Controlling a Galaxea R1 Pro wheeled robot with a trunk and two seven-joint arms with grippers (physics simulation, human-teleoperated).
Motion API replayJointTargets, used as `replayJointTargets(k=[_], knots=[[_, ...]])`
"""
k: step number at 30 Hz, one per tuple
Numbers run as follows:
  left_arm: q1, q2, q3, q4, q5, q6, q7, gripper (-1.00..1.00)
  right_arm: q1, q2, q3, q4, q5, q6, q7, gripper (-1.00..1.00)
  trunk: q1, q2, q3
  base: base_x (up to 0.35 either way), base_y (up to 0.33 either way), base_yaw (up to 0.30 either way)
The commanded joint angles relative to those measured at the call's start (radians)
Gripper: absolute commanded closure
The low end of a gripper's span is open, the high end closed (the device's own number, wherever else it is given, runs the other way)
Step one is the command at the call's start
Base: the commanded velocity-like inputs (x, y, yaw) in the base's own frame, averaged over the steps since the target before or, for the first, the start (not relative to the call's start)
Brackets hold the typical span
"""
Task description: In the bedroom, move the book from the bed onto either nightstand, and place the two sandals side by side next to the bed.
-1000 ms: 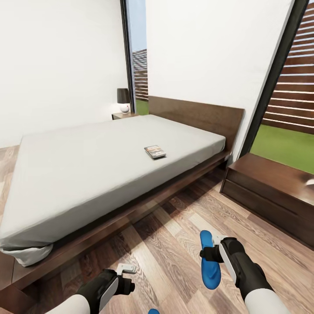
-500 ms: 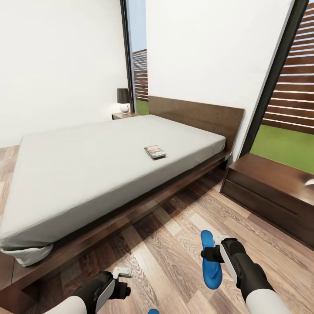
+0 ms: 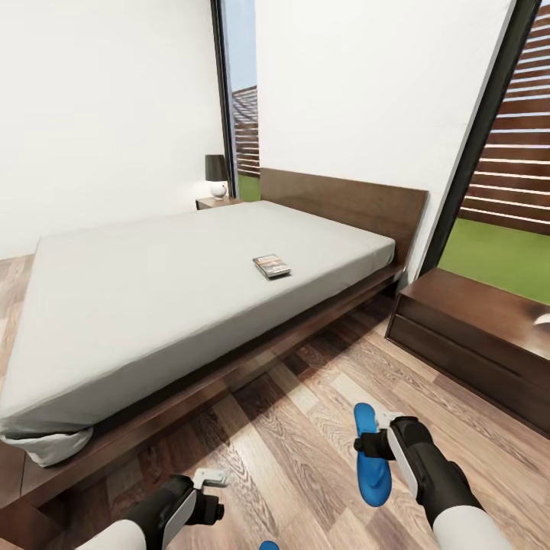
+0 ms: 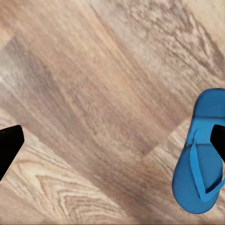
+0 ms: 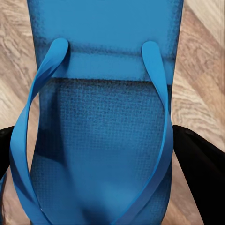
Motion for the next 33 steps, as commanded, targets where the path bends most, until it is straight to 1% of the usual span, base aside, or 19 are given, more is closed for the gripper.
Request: replayJointTargets(k=[1,7,12,18,24,33], knots=[[0.002,0.006,-0.008,-0.005,0.01,0.009,0.002,-1.0,0.0,-0.002,-0.002,-0.002,0.001,0.006,0.005,1.0,0.0,0.0,-0.001,0.0,0.0,0.0],[0.003,0.01,-0.01,-0.009,0.011,0.014,-0.001,-1.0,0.0,-0.004,-0.002,-0.002,0.0,0.007,0.005,1.0,0.0,0.0,-0.001,0.0,0.0,0.0],[0.004,0.011,-0.01,-0.008,0.01,0.015,-0.047,-1.0,0.0,-0.004,-0.002,-0.003,0.0,0.007,0.005,1.0,0.0,0.0,-0.001,0.0,0.0,0.0],[0.004,0.011,-0.015,-0.009,0.009,0.015,-0.074,-1.0,0.0,-0.004,-0.002,-0.002,-0.001,0.007,0.005,1.0,0.0,0.0,-0.001,0.0,0.0,0.0],[0.004,0.011,-0.017,-0.009,0.008,0.013,-0.137,-1.0,0.0,-0.004,-0.002,-0.002,-0.001,0.007,0.005,1.0,0.0,0.0,-0.001,0.0,0.0,0.0],[0.004,0.011,-0.019,-0.008,0.006,0.01,-0.18,-1.0,0.0,-0.004,-0.002,-0.002,-0.001,0.007,0.005,1.0,0.0,0.0,-0.001,0.0,0.0,0.0]])
